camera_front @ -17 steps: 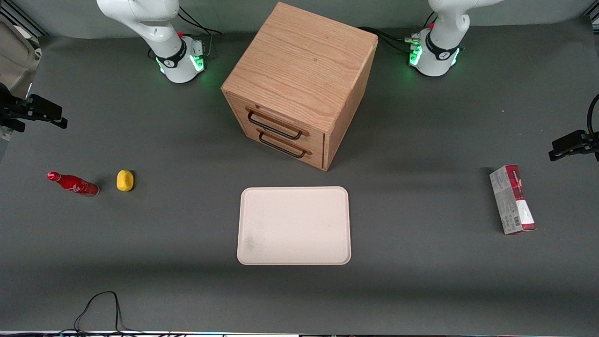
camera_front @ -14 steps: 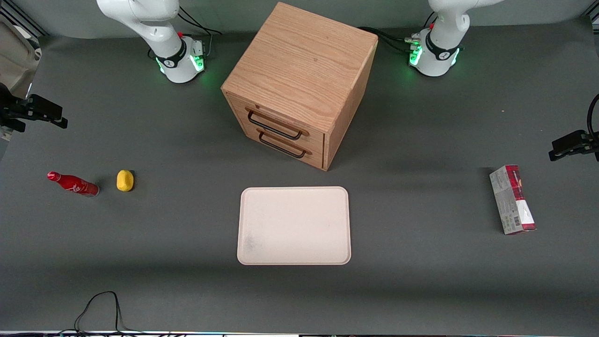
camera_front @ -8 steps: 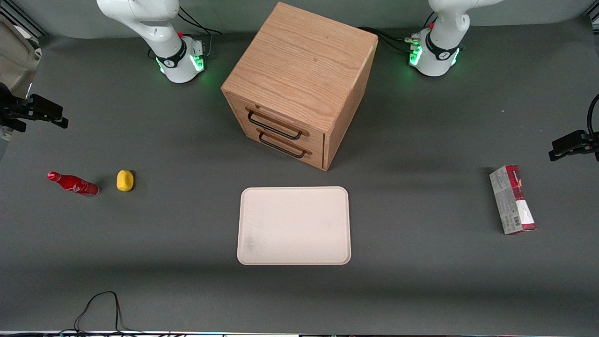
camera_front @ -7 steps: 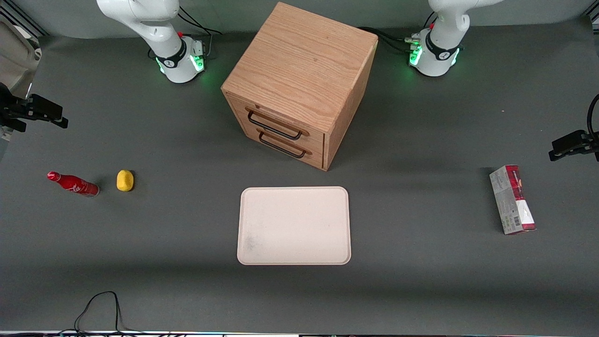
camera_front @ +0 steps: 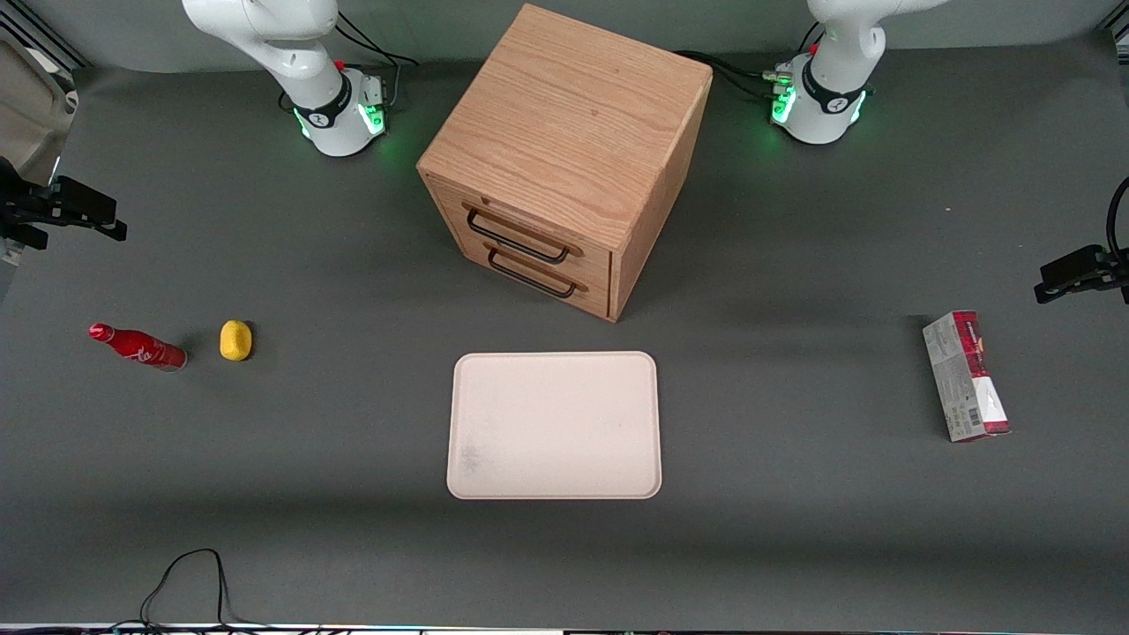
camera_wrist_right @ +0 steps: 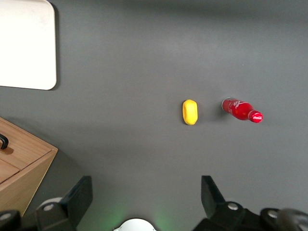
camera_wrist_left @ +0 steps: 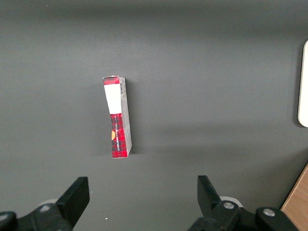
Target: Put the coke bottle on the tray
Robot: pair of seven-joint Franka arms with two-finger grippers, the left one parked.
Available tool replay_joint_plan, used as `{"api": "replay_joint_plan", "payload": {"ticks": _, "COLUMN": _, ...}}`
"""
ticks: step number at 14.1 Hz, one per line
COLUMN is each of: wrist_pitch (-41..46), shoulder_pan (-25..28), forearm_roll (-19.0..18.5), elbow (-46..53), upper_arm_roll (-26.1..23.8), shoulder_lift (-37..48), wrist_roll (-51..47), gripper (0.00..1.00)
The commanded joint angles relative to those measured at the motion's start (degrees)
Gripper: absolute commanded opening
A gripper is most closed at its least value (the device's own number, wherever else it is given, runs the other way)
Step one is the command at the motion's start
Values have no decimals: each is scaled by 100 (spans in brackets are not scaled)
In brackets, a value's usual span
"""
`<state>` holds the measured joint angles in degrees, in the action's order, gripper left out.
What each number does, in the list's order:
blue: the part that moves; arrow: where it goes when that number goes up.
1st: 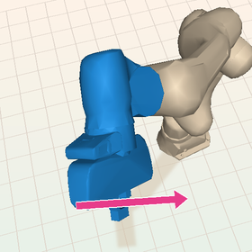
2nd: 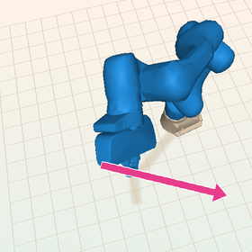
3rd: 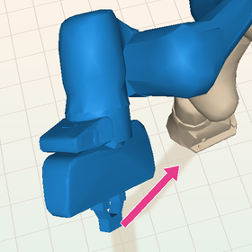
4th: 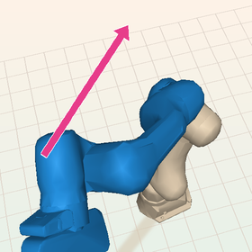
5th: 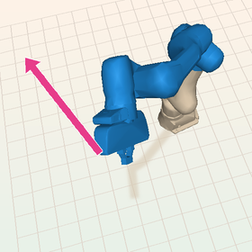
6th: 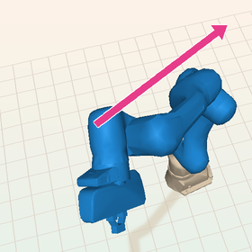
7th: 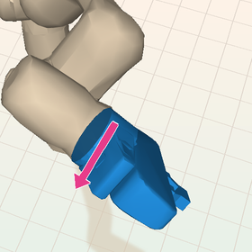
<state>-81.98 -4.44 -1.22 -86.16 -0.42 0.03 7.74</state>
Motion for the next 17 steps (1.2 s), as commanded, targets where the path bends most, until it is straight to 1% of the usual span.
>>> {"api": "replay_joint_plan", "payload": {"ticks": 1, "wrist_pitch": 51, "shoulder_pan": -75, "forearm_roll": 34, "elbow": 30, "upper_arm_roll": 234, "shoulder_lift": 41, "wrist_roll": 176, "gripper": 100}}
{"api": "replay_joint_plan", "payload": {"ticks": 5, "wrist_pitch": -81, "shoulder_pan": -75, "forearm_roll": -18, "elbow": 56, "upper_arm_roll": 919, "shoulder_lift": 6, "wrist_roll": 675, "gripper": 100}}
{"api": "replay_joint_plan", "payload": {"ticks": 8, "wrist_pitch": -353, "shoulder_pan": -119, "forearm_roll": -45, "elbow": 108, "upper_arm_roll": 1464, "shoulder_lift": -143, "wrist_roll": 1570, "gripper": 100}}
{"api": "replay_joint_plan", "payload": {"ticks": 11, "wrist_pitch": -389, "shoulder_pan": -119, "forearm_roll": 60, "elbow": 582, "upper_arm_roll": 2053, "shoulder_lift": -713, "wrist_roll": 2555, "gripper": 100}}
{"api": "replay_joint_plan", "payload": {"ticks": 13, "wrist_pitch": -398, "shoulder_pan": -171, "forearm_roll": 218, "elbow": 671, "upper_arm_roll": 2265, "shoulder_lift": -890, "wrist_roll": 2820, "gripper": 100}}
{"api": "replay_joint_plan", "payload": {"ticks": 15, "wrist_pitch": -695, "shoulder_pan": -259, "forearm_roll": 341, "elbow": 593, "upper_arm_roll": 2301, "shoulder_lift": -951, "wrist_roll": 3023, "gripper": 100}}
{"api": "replay_joint_plan", "payload": {"ticks": 17, "wrist_pitch": -828, "shoulder_pan": -242, "forearm_roll": 342, "elbow": 400, "upper_arm_roll": 2301, "shoulder_lift": -1013, "wrist_roll": 3032, "gripper": 100}}
